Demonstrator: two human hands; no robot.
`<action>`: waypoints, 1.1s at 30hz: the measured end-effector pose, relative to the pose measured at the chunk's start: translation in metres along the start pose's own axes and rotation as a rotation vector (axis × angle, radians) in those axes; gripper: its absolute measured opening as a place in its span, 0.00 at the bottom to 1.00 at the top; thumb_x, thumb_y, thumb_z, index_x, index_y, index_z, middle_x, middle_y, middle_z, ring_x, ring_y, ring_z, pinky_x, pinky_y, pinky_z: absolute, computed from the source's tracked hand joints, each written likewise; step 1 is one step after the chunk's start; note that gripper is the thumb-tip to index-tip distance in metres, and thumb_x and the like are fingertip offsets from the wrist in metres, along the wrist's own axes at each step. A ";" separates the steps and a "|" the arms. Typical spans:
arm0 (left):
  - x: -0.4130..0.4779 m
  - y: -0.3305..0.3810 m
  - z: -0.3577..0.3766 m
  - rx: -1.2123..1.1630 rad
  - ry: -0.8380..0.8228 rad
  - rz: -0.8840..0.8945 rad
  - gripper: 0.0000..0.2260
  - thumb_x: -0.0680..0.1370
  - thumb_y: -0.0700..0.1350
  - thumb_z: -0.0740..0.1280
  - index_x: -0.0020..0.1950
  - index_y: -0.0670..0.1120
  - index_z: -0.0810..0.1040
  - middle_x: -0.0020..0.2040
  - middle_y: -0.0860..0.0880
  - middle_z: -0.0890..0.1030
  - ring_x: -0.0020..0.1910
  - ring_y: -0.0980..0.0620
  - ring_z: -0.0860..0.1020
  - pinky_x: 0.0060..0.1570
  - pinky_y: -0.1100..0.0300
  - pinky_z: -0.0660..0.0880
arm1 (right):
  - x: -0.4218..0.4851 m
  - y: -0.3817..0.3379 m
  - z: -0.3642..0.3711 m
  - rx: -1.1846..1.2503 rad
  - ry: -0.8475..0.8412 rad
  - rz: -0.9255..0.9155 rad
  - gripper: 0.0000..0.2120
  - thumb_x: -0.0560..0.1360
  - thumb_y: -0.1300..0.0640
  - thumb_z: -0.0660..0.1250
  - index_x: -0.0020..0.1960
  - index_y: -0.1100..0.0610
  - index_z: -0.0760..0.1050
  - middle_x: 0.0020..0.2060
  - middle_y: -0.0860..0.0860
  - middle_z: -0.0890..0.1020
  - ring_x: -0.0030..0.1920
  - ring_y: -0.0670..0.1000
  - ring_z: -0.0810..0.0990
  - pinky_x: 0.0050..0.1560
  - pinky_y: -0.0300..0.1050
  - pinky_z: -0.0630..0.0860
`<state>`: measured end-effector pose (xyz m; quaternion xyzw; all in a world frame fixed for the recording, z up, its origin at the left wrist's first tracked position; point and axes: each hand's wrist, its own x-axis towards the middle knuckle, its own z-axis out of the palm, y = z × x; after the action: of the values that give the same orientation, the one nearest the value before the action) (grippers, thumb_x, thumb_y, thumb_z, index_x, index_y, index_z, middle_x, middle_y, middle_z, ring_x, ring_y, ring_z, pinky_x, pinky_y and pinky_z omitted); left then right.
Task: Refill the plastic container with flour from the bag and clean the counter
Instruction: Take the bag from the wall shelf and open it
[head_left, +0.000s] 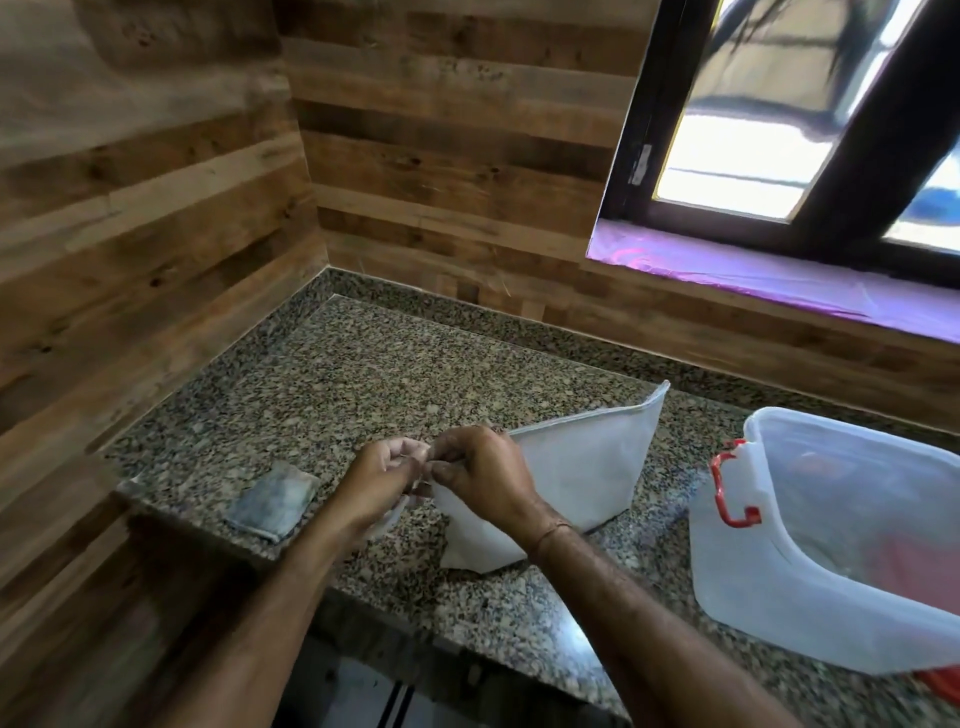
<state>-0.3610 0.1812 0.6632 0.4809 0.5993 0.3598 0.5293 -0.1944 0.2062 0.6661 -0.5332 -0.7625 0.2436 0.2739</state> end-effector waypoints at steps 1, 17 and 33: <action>0.000 -0.003 0.000 -0.079 -0.027 -0.014 0.08 0.85 0.45 0.65 0.58 0.43 0.81 0.44 0.48 0.87 0.43 0.50 0.85 0.44 0.53 0.81 | 0.000 0.002 0.001 0.044 -0.026 0.009 0.05 0.72 0.52 0.76 0.47 0.50 0.84 0.41 0.44 0.87 0.43 0.42 0.85 0.45 0.46 0.84; 0.006 0.020 -0.006 -0.036 0.048 0.176 0.08 0.84 0.48 0.66 0.53 0.45 0.83 0.46 0.45 0.88 0.47 0.44 0.86 0.51 0.46 0.82 | -0.010 0.006 -0.011 0.355 0.066 0.070 0.05 0.74 0.54 0.76 0.40 0.51 0.84 0.33 0.45 0.81 0.36 0.44 0.78 0.37 0.45 0.77; 0.000 -0.015 0.005 0.368 0.048 0.392 0.10 0.75 0.45 0.73 0.36 0.47 0.76 0.32 0.51 0.78 0.31 0.58 0.73 0.34 0.59 0.72 | -0.012 0.073 -0.090 0.380 0.366 0.456 0.08 0.73 0.52 0.77 0.40 0.54 0.82 0.40 0.54 0.86 0.45 0.56 0.86 0.50 0.55 0.85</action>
<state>-0.3595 0.1765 0.6479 0.6672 0.5623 0.3517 0.3390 -0.0809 0.2246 0.6816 -0.6639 -0.5032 0.3367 0.4389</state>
